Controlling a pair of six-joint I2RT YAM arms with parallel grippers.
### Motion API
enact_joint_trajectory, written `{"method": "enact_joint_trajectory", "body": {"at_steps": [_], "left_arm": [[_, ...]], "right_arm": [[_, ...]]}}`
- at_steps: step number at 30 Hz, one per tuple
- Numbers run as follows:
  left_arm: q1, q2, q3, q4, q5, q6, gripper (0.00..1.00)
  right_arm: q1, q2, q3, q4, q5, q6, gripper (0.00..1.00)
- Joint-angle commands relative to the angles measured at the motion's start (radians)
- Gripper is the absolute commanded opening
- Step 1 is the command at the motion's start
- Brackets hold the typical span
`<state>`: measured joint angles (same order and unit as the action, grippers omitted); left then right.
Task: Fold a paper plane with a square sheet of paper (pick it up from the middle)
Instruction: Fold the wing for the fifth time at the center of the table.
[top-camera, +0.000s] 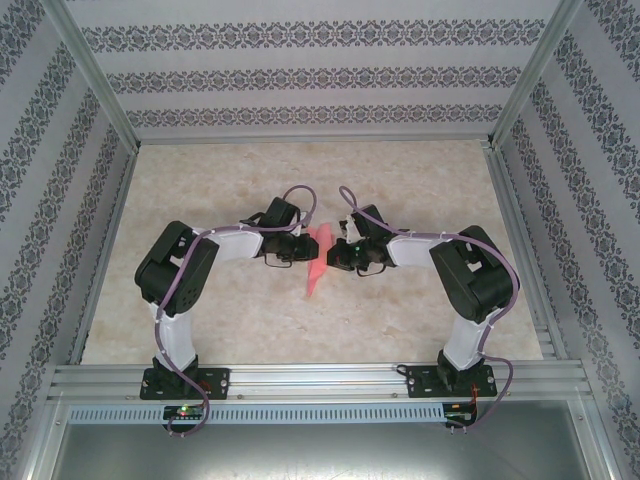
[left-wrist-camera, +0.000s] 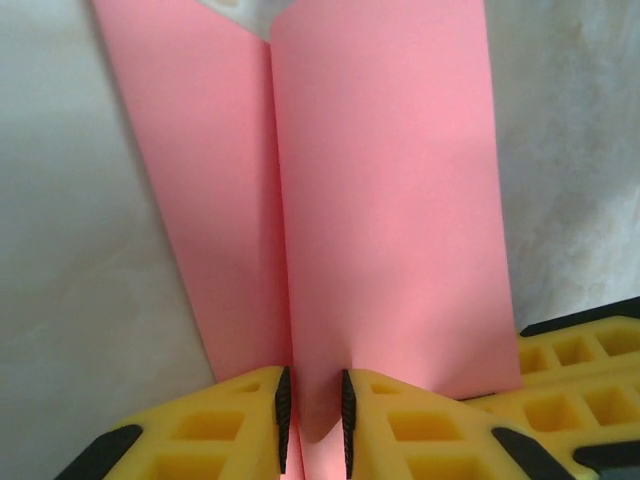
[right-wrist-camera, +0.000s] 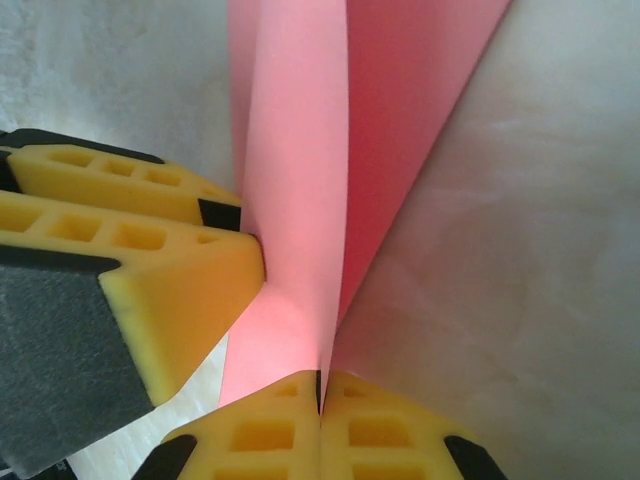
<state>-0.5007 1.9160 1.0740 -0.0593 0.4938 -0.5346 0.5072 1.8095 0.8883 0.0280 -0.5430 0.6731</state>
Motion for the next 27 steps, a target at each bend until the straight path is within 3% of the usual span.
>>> {"method": "enact_joint_trajectory", "body": {"at_steps": [1, 15, 21, 27], "left_arm": [[0.021, -0.023, 0.013, -0.017, -0.026, 0.024, 0.27], [0.081, -0.040, 0.020, -0.043, -0.024, 0.055, 0.31], [0.091, 0.006, 0.049, -0.057, 0.016, 0.055, 0.12], [0.092, 0.046, 0.069, -0.078, 0.029, 0.072, 0.07]], "right_arm": [[0.014, -0.012, 0.027, -0.037, 0.028, -0.033, 0.00], [0.033, -0.005, 0.065, -0.080, 0.048, -0.050, 0.00], [0.040, -0.001, 0.085, -0.099, 0.052, -0.058, 0.00], [0.047, 0.001, 0.103, -0.111, 0.058, -0.073, 0.00]]}}
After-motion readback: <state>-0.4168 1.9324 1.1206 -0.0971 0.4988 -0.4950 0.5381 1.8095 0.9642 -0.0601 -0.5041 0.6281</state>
